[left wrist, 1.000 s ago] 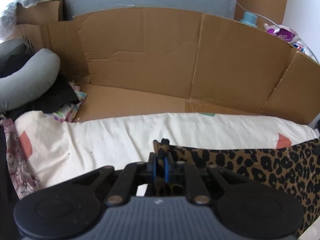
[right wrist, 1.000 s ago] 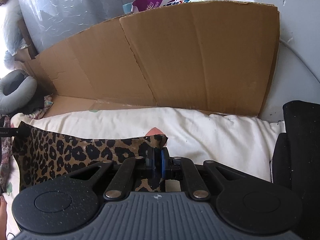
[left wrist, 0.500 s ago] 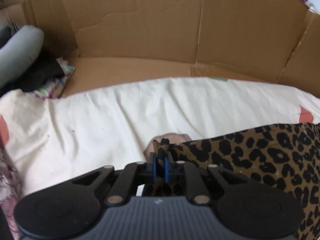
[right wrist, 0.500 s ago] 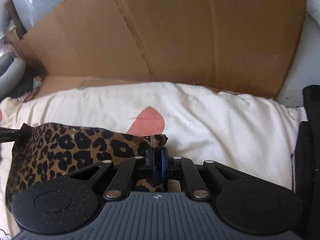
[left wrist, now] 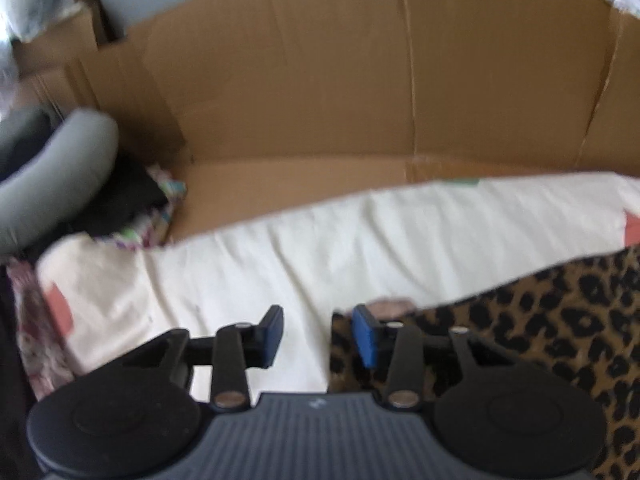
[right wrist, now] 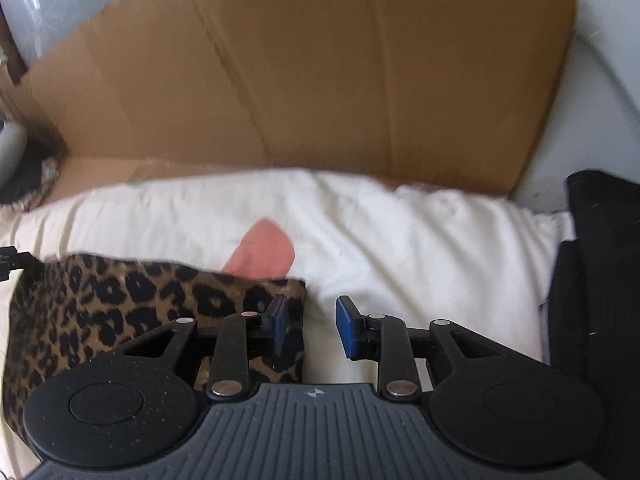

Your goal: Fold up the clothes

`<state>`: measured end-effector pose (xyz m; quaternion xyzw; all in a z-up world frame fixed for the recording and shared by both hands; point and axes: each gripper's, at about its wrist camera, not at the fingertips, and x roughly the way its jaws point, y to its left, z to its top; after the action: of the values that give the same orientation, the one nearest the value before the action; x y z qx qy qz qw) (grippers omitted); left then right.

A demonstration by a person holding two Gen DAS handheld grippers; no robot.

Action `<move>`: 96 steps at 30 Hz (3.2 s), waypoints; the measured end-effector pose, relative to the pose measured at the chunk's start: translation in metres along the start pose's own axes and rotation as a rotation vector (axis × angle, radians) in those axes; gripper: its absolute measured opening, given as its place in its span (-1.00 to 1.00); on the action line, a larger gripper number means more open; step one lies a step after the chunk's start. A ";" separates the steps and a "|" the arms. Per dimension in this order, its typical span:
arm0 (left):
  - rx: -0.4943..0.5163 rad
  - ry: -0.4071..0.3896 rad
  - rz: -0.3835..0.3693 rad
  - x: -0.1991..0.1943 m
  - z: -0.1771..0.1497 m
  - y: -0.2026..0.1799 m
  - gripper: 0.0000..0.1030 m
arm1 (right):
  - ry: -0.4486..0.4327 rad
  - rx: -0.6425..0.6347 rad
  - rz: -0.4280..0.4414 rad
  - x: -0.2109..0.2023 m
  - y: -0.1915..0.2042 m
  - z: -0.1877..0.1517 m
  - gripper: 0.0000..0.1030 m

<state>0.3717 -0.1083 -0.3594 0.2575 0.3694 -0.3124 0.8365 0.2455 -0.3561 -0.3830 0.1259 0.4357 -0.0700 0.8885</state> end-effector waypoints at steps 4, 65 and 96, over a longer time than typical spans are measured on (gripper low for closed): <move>0.023 -0.013 -0.053 -0.010 0.012 -0.019 -0.12 | -0.023 -0.029 0.048 -0.006 0.014 0.004 -0.35; 0.082 0.026 -0.390 0.009 -0.007 -0.114 -0.58 | 0.001 -0.199 0.242 0.046 0.083 -0.008 -0.48; 0.167 -0.067 -0.515 -0.038 -0.007 -0.134 -0.63 | -0.052 -0.153 0.166 -0.005 0.081 -0.033 -0.48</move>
<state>0.2528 -0.1818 -0.3607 0.2127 0.3675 -0.5528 0.7170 0.2364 -0.2692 -0.3851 0.0914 0.4046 0.0340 0.9093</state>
